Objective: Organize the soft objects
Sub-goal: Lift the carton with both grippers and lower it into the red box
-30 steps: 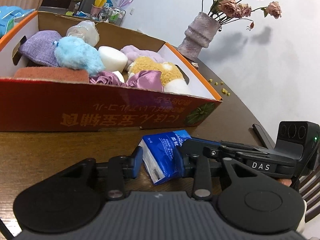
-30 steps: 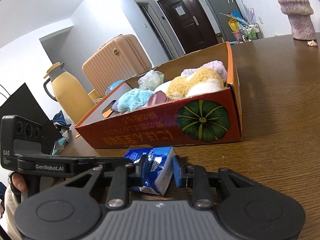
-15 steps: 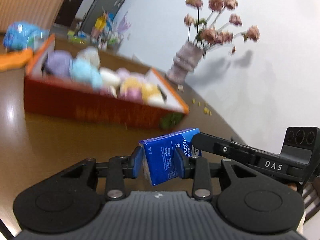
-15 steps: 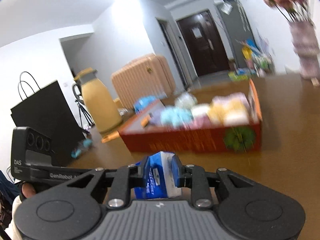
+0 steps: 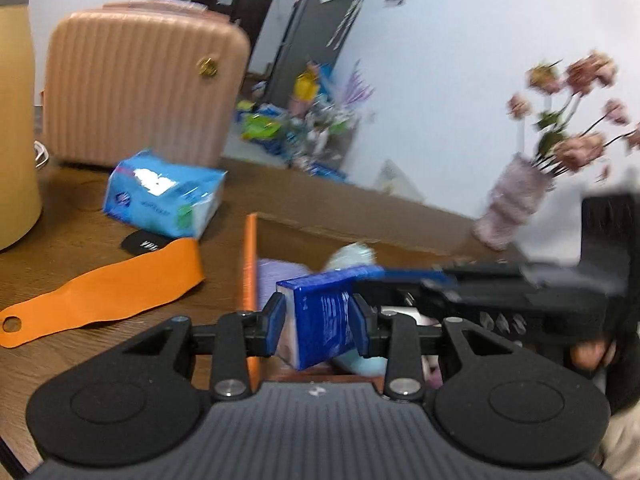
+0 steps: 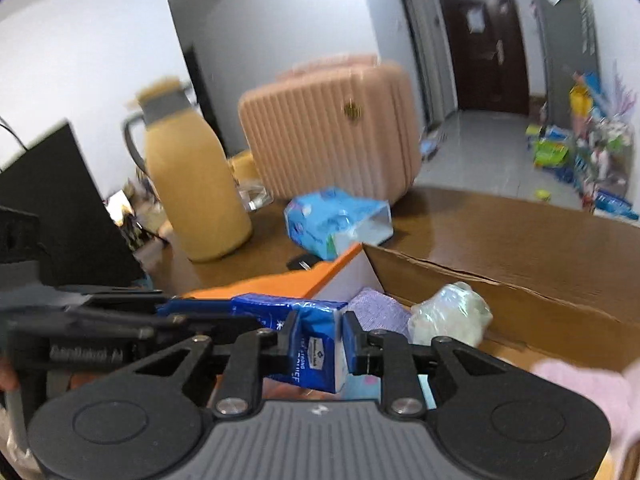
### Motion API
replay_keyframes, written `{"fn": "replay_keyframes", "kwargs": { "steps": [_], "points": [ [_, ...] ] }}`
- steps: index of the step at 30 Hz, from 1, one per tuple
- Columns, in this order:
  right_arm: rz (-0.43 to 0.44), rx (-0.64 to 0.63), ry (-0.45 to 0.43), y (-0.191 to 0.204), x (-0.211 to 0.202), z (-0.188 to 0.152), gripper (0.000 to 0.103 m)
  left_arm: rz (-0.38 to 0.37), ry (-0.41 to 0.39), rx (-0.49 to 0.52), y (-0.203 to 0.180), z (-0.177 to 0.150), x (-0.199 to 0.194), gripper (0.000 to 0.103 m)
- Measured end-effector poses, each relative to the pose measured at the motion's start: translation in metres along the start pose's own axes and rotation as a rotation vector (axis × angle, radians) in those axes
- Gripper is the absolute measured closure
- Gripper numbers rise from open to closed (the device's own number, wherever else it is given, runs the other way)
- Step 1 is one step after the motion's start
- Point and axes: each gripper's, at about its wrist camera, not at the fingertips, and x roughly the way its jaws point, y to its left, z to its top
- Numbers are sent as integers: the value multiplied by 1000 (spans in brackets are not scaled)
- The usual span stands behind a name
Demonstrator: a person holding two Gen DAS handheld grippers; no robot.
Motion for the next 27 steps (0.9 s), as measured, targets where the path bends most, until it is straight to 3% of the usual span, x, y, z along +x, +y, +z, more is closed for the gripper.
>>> {"fn": "replay_keyframes", "kwargs": {
  "steps": [4, 7, 8, 9, 10, 13, 15, 18, 24, 27],
  "points": [
    [25, 0, 137, -18, 56, 6, 90, -44, 62, 102, -8, -21, 22, 70],
    [27, -12, 199, -19, 76, -3, 93, -37, 110, 231, -22, -33, 37, 77],
    [23, -27, 236, -19, 82, -9, 95, -27, 113, 256, -23, -36, 41, 85],
    [44, -19, 296, -17, 89, -14, 101, -38, 124, 265, -23, -40, 43, 87],
    [53, -19, 337, -16, 94, -19, 101, -56, 126, 262, -23, -42, 41, 87],
    [14, -72, 295, -8, 81, -18, 92, -109, 126, 230, -20, -39, 31, 85],
    [28, -53, 272, -11, 69, -18, 90, -124, 99, 243, -22, -36, 20, 76],
    [12, -28, 217, -17, 40, -14, 86, -137, 59, 247, -23, -32, 2, 73],
    [-144, -13, 157, -37, -47, -17, 81, -54, -11, 203, -26, -15, -25, 56],
    [-227, 10, 130, -43, -97, -34, 70, -4, -26, 195, -27, -13, -38, 48]
  ]
}}
